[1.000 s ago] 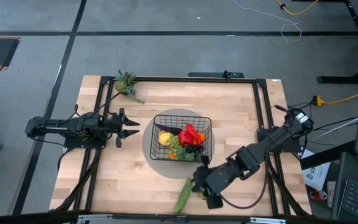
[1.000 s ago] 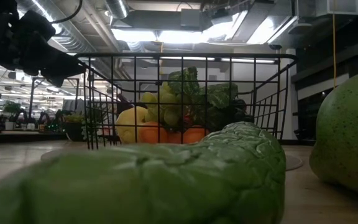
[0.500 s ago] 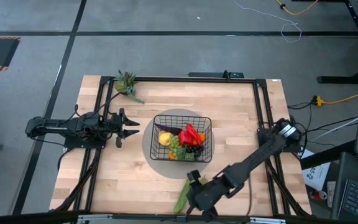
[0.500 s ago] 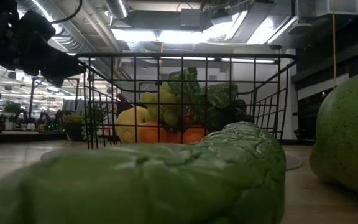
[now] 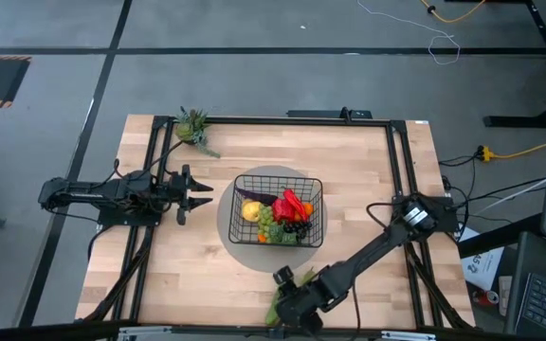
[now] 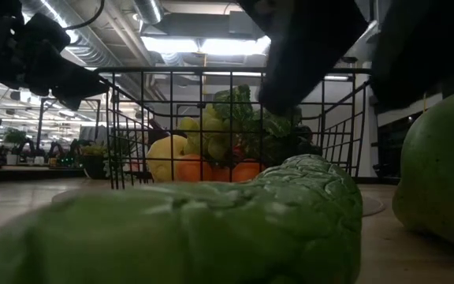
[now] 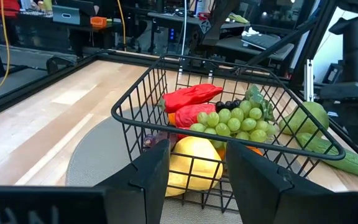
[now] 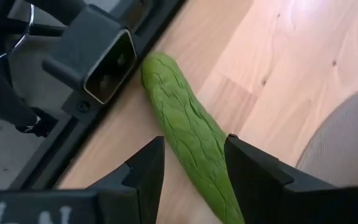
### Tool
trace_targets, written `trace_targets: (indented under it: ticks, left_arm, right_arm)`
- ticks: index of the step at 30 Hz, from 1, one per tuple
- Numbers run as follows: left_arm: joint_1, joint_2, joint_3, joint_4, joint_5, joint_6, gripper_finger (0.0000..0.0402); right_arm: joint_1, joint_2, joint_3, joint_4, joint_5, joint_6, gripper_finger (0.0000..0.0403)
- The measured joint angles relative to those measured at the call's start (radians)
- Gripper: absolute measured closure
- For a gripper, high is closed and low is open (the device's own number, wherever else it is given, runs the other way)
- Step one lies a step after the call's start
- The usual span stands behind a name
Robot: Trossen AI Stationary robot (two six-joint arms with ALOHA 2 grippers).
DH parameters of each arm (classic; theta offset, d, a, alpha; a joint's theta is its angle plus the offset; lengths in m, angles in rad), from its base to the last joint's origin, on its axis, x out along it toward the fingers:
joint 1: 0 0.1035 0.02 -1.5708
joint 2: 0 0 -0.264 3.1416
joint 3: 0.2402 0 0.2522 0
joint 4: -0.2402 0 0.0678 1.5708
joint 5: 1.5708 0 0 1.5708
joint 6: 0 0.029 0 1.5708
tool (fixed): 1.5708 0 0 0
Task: Build produce basket
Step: Put the green cucumber into the black wire basket
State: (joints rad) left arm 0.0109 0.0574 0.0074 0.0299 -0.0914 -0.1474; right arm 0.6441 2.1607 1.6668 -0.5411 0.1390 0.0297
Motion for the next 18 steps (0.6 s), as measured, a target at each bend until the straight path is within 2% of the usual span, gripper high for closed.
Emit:
trace_targets:
  ticks: [4,8,13,18]
  left_arm:
    - [0.000,0.000,0.000,0.000,0.000,0.000,0.0250]
    - [0.000,0.000,0.000,0.000,0.000,0.000,0.0250]
    - [0.000,0.000,0.000,0.000,0.000,0.000,0.0250]
    - [0.000,0.000,0.000,0.000,0.000,0.000,0.0250]
  right_arm:
    - [-0.004,0.005,0.022,-0.001,0.009,-0.004,0.0234]
    - [-0.021,0.006,0.089,-0.041,0.017,0.071,0.0234]
    - [-0.033,0.004,0.174,-0.065,0.001,0.031,0.0234]
    - [-0.048,0.005,0.183,-0.114,-0.001,-0.007,0.0234]
